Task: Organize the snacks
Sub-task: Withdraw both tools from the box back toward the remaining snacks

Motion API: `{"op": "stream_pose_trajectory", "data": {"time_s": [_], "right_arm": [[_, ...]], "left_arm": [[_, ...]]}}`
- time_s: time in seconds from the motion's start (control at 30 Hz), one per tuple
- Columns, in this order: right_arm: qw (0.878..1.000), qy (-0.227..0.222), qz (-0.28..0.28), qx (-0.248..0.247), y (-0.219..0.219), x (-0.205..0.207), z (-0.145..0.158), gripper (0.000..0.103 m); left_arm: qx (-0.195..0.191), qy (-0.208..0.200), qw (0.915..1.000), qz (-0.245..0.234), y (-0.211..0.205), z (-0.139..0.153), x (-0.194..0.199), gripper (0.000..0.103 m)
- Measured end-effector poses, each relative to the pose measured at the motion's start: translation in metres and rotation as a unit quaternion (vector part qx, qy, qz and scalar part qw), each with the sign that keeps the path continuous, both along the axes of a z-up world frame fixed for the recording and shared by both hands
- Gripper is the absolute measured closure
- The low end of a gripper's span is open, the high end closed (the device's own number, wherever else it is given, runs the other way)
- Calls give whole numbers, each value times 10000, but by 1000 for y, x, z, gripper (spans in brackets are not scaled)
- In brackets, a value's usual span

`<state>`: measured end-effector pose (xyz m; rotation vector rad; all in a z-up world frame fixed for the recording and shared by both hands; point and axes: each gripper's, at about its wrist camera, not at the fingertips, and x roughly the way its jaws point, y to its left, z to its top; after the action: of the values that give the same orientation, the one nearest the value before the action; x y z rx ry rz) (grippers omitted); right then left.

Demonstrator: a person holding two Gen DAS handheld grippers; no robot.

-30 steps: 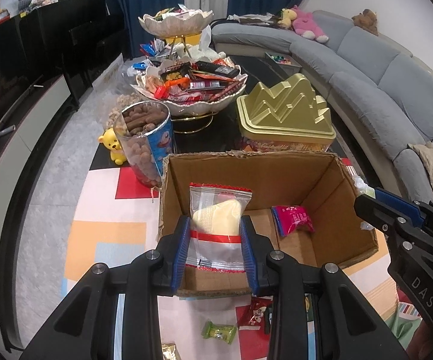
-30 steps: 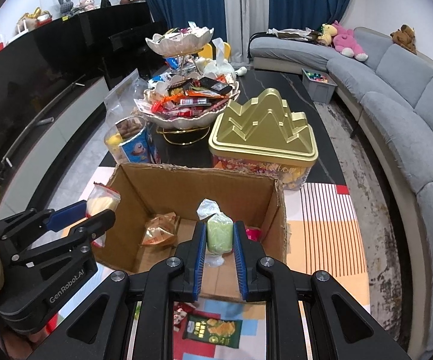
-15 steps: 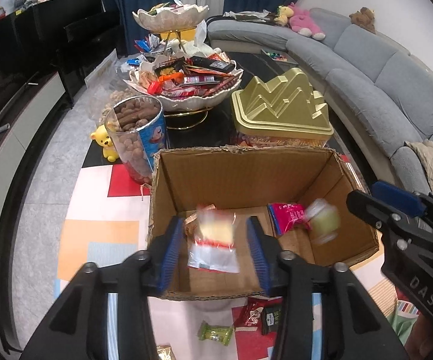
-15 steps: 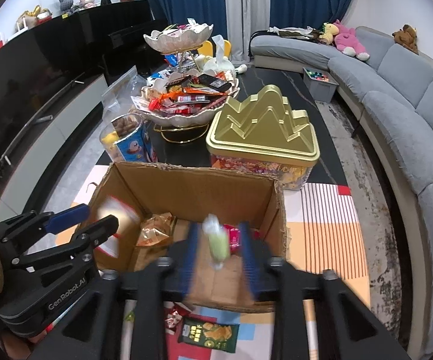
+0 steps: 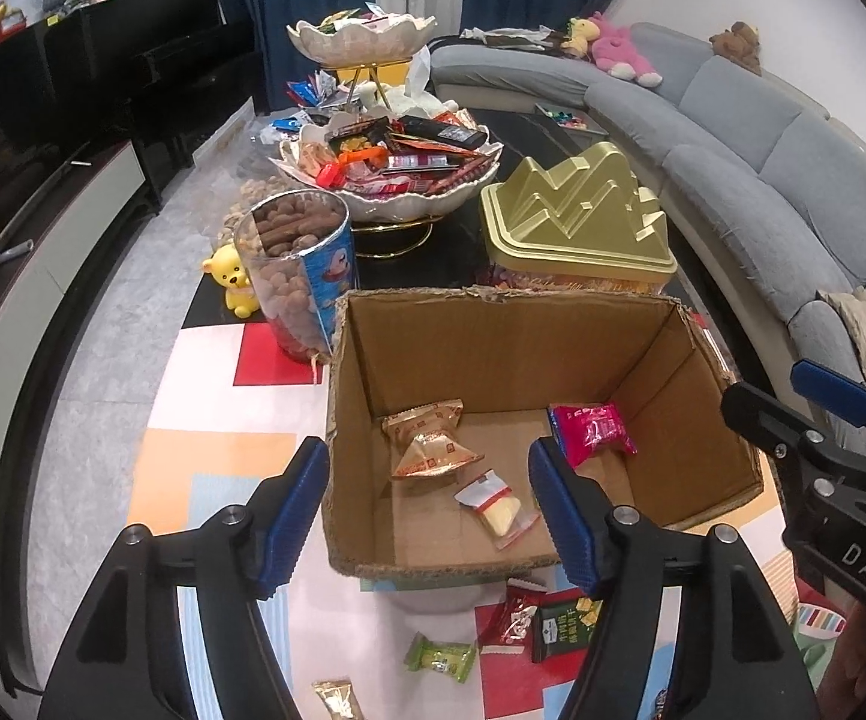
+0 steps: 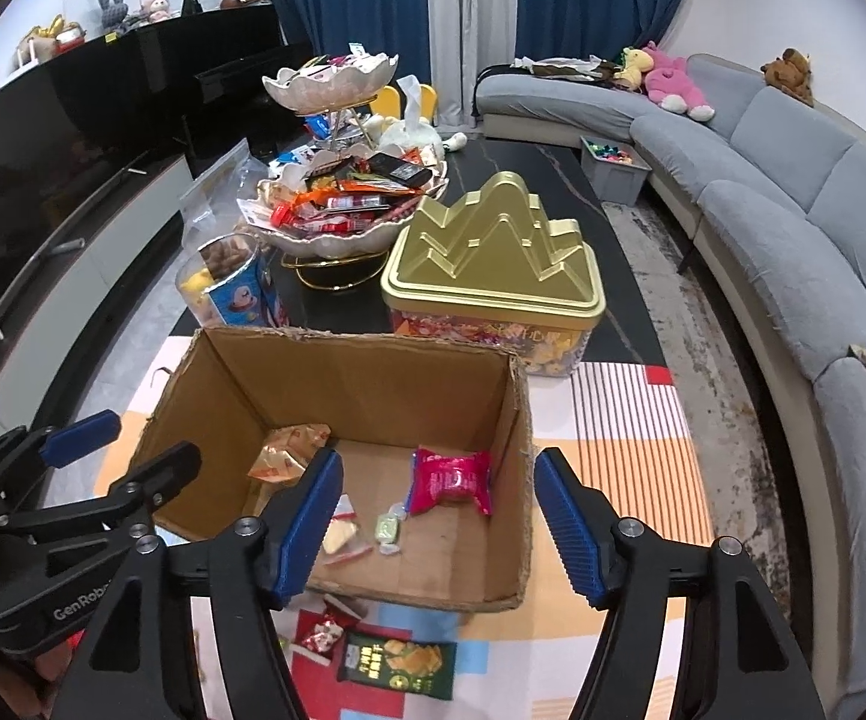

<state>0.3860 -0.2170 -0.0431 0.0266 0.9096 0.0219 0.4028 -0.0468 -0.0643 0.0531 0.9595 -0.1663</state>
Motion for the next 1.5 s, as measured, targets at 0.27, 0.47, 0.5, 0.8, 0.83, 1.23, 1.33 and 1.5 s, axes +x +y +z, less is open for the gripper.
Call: {"op": "stream_pose_trajectory", "data": {"time_s": [0.27, 0.47, 0.5, 0.8, 0.83, 1.23, 1.33, 1.5], "right_arm": [[9999, -26, -163, -31, -8, -16, 5, 36], [9997, 38, -241, 2, -13, -27, 2, 36], [9997, 50, -256, 7, -14, -29, 1, 36], [9995, 101, -283, 24, -17, -49, -1, 36], [9995, 103, -287, 24, -18, -50, -1, 36], [9992, 137, -373, 49, -25, -89, -5, 36], [9990, 178, -394, 62, -27, -100, -8, 36], [9989, 222, -419, 62, -28, -114, -13, 36]], "left_arm": [[31, -16, 10000, -54, -1, 1, -17, 35], [61, 60, 9999, -101, -3, -3, -32, 34], [61, 75, 9999, -99, -3, -4, -34, 34], [72, 172, 9998, -66, -7, -9, -54, 34], [76, 170, 9998, -65, -8, -9, -57, 34], [123, 185, 9997, -72, -14, -9, -96, 34], [118, 208, 9997, -52, -14, -12, -106, 34], [164, 212, 9996, -42, -15, -15, -120, 34]]}}
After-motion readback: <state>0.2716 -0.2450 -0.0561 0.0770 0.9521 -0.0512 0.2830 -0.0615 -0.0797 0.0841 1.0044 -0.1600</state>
